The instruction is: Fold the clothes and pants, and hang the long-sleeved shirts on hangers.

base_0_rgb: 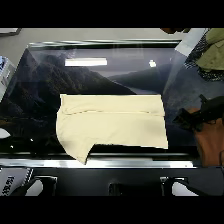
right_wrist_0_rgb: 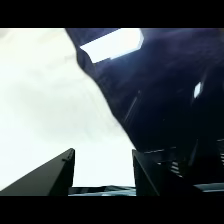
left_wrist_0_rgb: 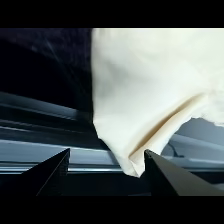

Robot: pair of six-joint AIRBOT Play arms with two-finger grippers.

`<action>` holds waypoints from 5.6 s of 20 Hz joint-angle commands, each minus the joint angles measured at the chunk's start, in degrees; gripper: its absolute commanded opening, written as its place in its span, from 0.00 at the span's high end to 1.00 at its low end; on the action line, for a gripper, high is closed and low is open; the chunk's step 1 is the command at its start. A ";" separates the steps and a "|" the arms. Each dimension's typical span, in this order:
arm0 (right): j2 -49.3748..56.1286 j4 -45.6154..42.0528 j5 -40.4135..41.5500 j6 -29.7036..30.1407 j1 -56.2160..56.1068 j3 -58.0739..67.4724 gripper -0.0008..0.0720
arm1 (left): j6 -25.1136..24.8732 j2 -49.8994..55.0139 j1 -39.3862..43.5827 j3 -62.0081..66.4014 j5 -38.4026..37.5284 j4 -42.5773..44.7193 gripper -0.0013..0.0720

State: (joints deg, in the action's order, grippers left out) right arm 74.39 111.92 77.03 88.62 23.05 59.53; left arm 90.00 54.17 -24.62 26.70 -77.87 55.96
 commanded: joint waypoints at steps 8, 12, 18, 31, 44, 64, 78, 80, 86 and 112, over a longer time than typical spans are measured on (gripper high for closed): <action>-6.93 3.19 -0.04 0.09 0.22 -2.29 0.44 | -4.07 -5.33 1.25 -13.25 15.63 -10.80 0.30; -8.07 3.19 -0.09 -0.26 0.22 -2.29 0.52 | -4.09 -2.62 5.31 -13.25 16.98 -11.82 0.32; -8.85 3.48 2.43 -0.50 0.22 -2.29 0.51 | -4.70 -0.02 9.11 -13.22 17.90 -12.31 0.96; 0.66 -3.54 8.94 5.20 0.39 -2.99 0.32 | -6.08 -0.02 9.11 -13.18 16.17 -12.26 0.96; 2.21 -0.35 -0.66 11.47 0.33 -17.40 0.33 | -6.08 -0.02 9.11 -13.18 14.47 -12.28 0.96; -15.80 -3.91 8.35 2.82 0.33 -18.12 0.95 | 3.85 -5.88 9.11 3.21 -7.17 13.18 0.96; -9.01 11.39 -1.81 8.46 0.20 -9.20 0.95 | -0.37 13.51 13.75 29.46 -3.91 10.12 0.96; -4.87 13.66 -5.11 8.48 0.20 -7.28 0.95 | -1.86 20.35 13.75 35.98 -3.93 10.10 0.96; 4.31 20.55 -15.58 8.00 0.20 -3.08 0.95 | -6.60 39.26 15.69 56.48 -4.09 10.05 0.96; 24.13 18.58 1.55 9.84 3.41 13.90 0.06 | -3.87 45.75 14.47 76.56 -8.70 12.20 0.43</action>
State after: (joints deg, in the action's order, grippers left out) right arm 94.21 126.89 73.58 93.54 26.13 72.93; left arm 85.56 101.03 -10.04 102.94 -86.54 67.94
